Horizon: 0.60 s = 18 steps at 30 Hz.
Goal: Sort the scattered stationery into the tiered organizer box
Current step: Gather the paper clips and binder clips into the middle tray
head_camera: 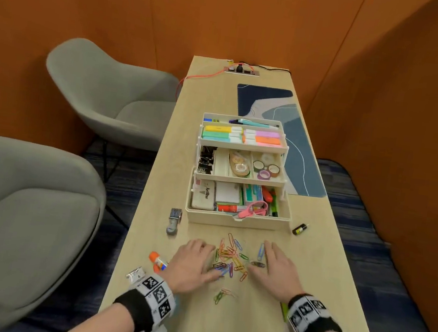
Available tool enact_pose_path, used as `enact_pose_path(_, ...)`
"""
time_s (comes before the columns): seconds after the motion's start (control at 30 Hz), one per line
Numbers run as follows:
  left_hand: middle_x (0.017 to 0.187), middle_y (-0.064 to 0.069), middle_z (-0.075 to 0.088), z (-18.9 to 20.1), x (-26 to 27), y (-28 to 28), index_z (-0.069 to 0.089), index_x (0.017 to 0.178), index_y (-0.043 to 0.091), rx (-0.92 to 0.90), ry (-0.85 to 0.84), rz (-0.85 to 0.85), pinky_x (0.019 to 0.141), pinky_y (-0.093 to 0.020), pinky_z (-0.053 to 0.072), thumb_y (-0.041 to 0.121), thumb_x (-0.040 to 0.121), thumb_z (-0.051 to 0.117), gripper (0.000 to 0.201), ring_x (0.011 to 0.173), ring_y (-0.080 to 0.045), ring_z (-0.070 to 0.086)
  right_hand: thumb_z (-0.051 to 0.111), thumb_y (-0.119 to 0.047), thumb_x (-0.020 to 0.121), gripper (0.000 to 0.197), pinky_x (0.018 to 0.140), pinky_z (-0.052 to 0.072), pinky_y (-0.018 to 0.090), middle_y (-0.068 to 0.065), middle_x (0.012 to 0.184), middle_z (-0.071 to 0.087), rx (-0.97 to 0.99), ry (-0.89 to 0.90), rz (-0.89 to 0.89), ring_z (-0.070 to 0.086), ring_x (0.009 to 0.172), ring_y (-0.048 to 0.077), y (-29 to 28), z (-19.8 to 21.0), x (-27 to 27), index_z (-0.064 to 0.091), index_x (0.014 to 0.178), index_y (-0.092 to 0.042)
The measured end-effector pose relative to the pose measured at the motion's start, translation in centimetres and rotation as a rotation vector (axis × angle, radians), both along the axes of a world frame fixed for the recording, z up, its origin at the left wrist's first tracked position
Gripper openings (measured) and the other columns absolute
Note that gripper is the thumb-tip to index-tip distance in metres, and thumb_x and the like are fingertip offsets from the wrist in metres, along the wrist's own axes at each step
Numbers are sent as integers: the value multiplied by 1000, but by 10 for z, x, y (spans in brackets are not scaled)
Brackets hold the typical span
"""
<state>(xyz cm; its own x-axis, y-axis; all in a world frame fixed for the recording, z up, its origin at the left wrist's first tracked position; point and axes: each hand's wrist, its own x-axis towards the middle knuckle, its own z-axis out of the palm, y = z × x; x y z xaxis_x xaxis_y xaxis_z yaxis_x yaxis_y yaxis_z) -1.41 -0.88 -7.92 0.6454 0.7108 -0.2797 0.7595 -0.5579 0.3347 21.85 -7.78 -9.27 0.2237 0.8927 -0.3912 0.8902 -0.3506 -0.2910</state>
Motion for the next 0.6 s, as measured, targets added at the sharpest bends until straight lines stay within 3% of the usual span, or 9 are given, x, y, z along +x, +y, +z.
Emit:
enact_pose_path(0.1,157,-12,7,-11,9,-12,-1,151,20,-44,195,39,114,-50,23,78,65,60,120,142,-34,15,40,-81,72,106,113,20,46,9,159,4,-91,-45,-38,11,145,25,9,-4,-23,5,150,-21)
enact_pose_path(0.2,153,-15,10,-19,17,-9,-5,150,19,-11,302,116,104,-48,38,72,56,72,132,132,-35,27,46,-80,69,109,114,17,46,8,159,1,-117,-71,93,10,144,28,1,-6,-43,4,151,-22)
enact_pose_path(0.37,139,-12,28,-18,29,4,6,149,16,-33,217,138,96,-41,45,53,62,81,121,127,-29,29,58,-60,74,99,116,19,36,5,156,13,5,17,259,16,141,24,-16,-9,-43,5,150,-26)
enact_pose_path(0.5,143,-9,27,-17,36,17,14,148,29,-96,151,58,98,-42,44,40,70,79,103,130,-30,26,62,-68,65,114,115,16,46,4,159,-7,-32,-72,85,0,146,27,-16,-8,-37,-3,150,-28)
enact_pose_path(0.6,142,-6,31,-17,39,27,26,146,33,-108,131,-8,101,-41,42,32,78,74,83,126,-28,34,63,-72,62,119,114,15,50,2,159,-10,-103,-92,91,-1,146,28,-6,-10,-39,-6,149,-30)
